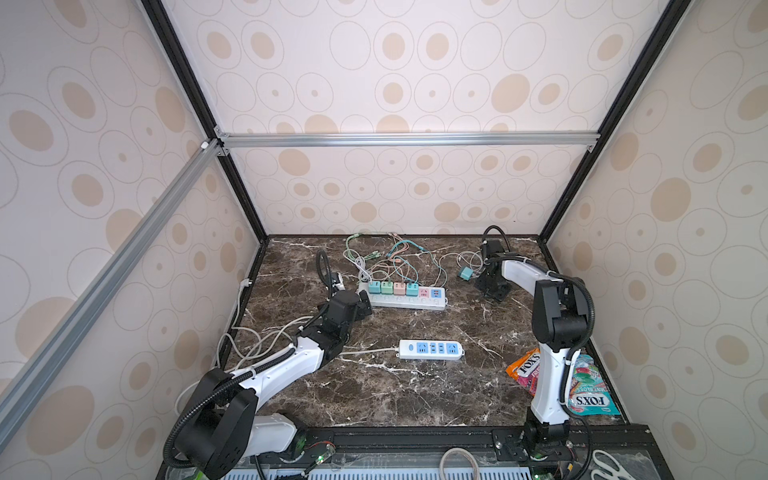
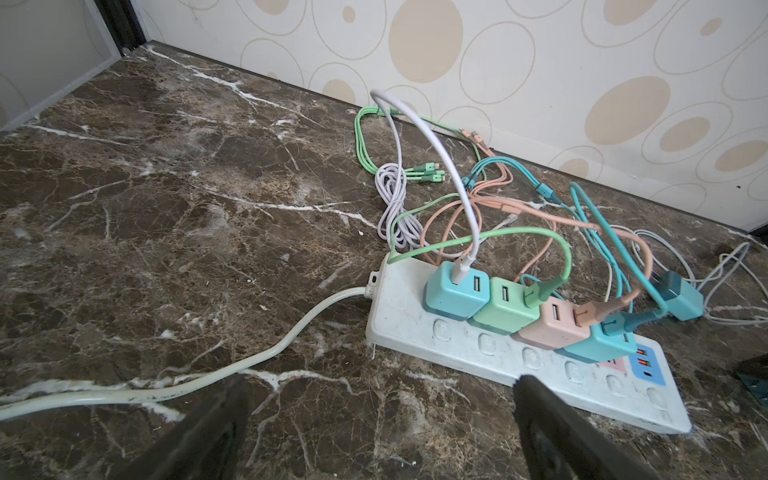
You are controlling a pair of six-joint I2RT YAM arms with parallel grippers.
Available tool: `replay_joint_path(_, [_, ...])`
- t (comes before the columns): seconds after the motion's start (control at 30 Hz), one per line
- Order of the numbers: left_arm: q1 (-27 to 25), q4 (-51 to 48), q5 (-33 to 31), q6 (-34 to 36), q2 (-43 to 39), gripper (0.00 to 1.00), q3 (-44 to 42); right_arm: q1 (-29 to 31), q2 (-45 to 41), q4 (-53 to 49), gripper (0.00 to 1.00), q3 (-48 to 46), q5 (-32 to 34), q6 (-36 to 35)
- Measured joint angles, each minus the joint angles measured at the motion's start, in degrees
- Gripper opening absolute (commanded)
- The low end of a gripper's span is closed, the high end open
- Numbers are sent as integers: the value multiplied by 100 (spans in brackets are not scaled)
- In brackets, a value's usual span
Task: Insert the plug
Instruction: 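Close the right gripper on a loose teal charger and lift it, then carry the teal charger toward the left gripper while the left gripper approaches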
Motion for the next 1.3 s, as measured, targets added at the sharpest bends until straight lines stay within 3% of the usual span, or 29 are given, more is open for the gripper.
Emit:
replay_joint_path(0.4, [0,0,-4,59,-2,98,-2,0,-37,227,48,-308,284,9])
replay_joint_path(0.6, [0,9,66,98,-28,98,-17,0,-404,518,34,-901,476,-2])
replay_joint_path(0.77, [0,122,114,131,-175,98,-122,0,-992,610,15,-1657,758,-229])
replay_joint_path(0.87, [-4,249,146,190,-238,98,-195,0,-1552,748,0,-2135,990,-533])
replay_joint_path(1.07, [-7,459,118,223,-273,98,-317,0,-2815,1309,0,-2909,1213,-1495])
replay_joint_path(1.3, [-7,339,109,184,-118,98,-201,0,-3534,1657,0,-3126,1246,-2824])
